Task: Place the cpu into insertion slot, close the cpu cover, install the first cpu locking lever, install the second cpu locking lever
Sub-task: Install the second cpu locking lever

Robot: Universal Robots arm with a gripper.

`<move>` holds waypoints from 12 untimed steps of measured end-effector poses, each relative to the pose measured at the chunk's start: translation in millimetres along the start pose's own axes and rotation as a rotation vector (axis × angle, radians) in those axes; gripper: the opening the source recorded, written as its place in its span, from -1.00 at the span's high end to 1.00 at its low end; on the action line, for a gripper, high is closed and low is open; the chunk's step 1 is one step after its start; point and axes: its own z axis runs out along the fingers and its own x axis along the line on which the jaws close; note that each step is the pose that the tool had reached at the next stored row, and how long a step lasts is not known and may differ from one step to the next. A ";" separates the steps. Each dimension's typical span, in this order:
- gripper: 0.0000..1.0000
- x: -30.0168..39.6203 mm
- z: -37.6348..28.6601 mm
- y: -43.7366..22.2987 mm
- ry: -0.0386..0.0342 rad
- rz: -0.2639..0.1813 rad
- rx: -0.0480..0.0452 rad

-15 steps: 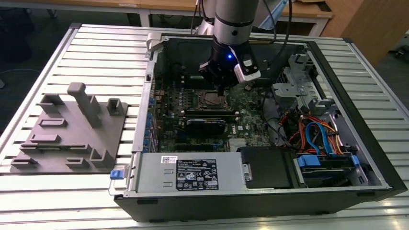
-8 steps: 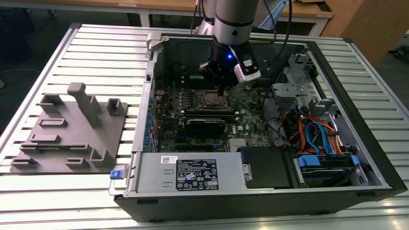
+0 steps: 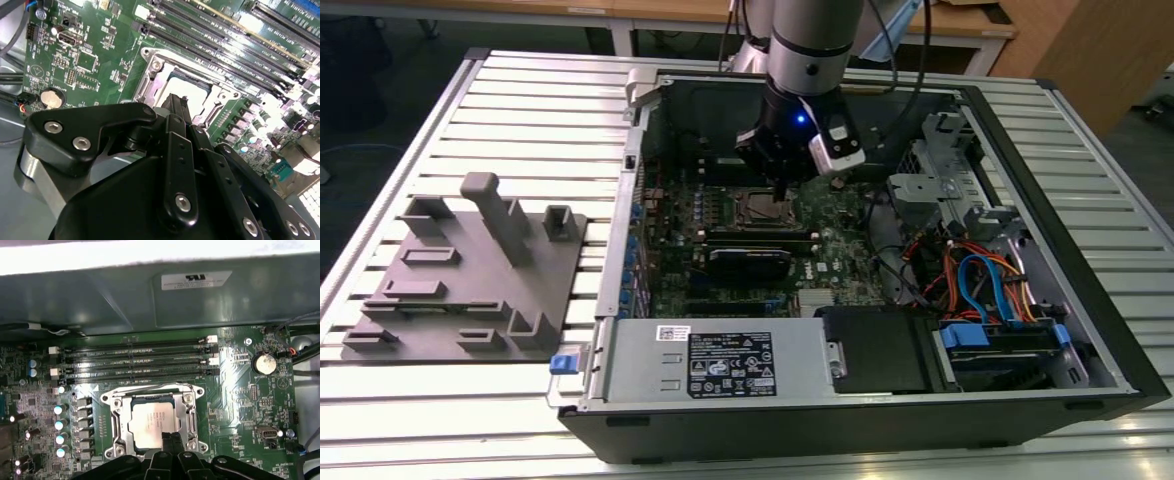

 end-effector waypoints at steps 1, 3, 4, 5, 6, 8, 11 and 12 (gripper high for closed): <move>0.80 -0.1 -0.1 -1.7 0.0001 0.000 -0.0001; 0.80 -0.5 -0.1 -5.1 0.0001 0.000 -0.0004; 0.80 -0.6 -0.2 -7.1 0.0001 0.000 -0.0005; 0.80 -0.8 -0.2 -8.9 0.0001 0.000 -0.0005; 0.80 -0.9 -0.3 -10.8 0.0002 0.000 -0.0006; 0.80 -1.2 -0.4 -13.9 0.0002 0.000 -0.0005; 0.80 -1.3 -0.4 -15.3 0.0012 -0.003 -0.0004; 0.80 -1.4 -0.4 -15.3 0.0030 -0.011 -0.0002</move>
